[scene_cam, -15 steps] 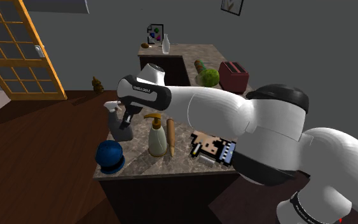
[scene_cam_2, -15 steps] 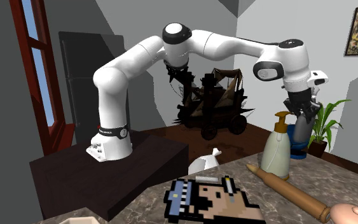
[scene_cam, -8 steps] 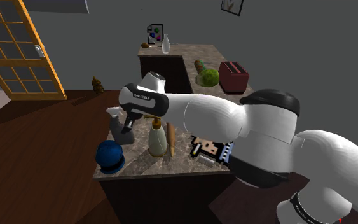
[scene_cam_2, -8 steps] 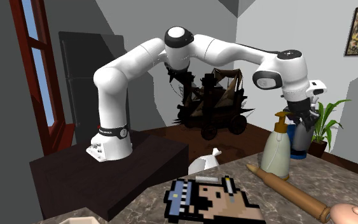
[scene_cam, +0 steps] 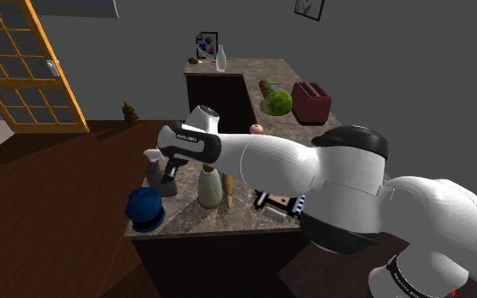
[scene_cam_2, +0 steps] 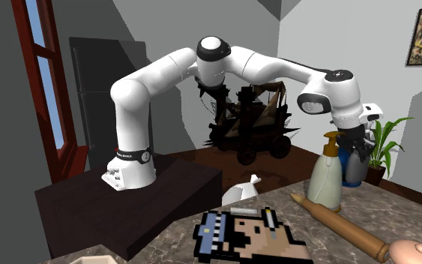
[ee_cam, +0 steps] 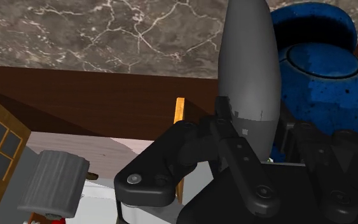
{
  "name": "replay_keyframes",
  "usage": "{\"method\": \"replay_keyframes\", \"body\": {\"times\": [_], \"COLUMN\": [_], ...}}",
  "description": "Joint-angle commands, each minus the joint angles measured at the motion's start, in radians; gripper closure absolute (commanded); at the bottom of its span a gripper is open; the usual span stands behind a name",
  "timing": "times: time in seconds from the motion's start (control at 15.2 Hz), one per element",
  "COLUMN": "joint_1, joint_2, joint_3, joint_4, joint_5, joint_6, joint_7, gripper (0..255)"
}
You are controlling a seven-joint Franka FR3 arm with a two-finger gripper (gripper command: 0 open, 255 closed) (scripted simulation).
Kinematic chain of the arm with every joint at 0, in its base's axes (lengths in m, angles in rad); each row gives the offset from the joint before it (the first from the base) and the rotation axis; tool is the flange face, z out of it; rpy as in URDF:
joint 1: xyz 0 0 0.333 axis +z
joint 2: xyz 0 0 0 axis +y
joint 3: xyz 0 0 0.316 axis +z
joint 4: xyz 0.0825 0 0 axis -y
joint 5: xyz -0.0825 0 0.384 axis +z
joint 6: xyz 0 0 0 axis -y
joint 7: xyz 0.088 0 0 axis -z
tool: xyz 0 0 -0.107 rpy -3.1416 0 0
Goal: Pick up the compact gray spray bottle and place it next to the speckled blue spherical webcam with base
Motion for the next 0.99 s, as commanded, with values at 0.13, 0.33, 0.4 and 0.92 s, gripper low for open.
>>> {"method": "replay_keyframes", "body": {"times": [0.13, 0.33, 0.4, 0.92], "joint_1": [-0.006, -0.006, -0.006, -0.006], "joint_2": [0.022, 0.022, 0.022, 0.023], "joint_3": [0.020, 0.020, 0.019, 0.019], "joint_4": [-0.008, -0.008, -0.008, -0.008], "joint_5": [0.014, 0.014, 0.014, 0.014], "joint_6": [0.003, 0.002, 0.002, 0.002], "joint_7": [-0.015, -0.015, -0.015, -0.015], "gripper": [255, 255, 255, 0]}}
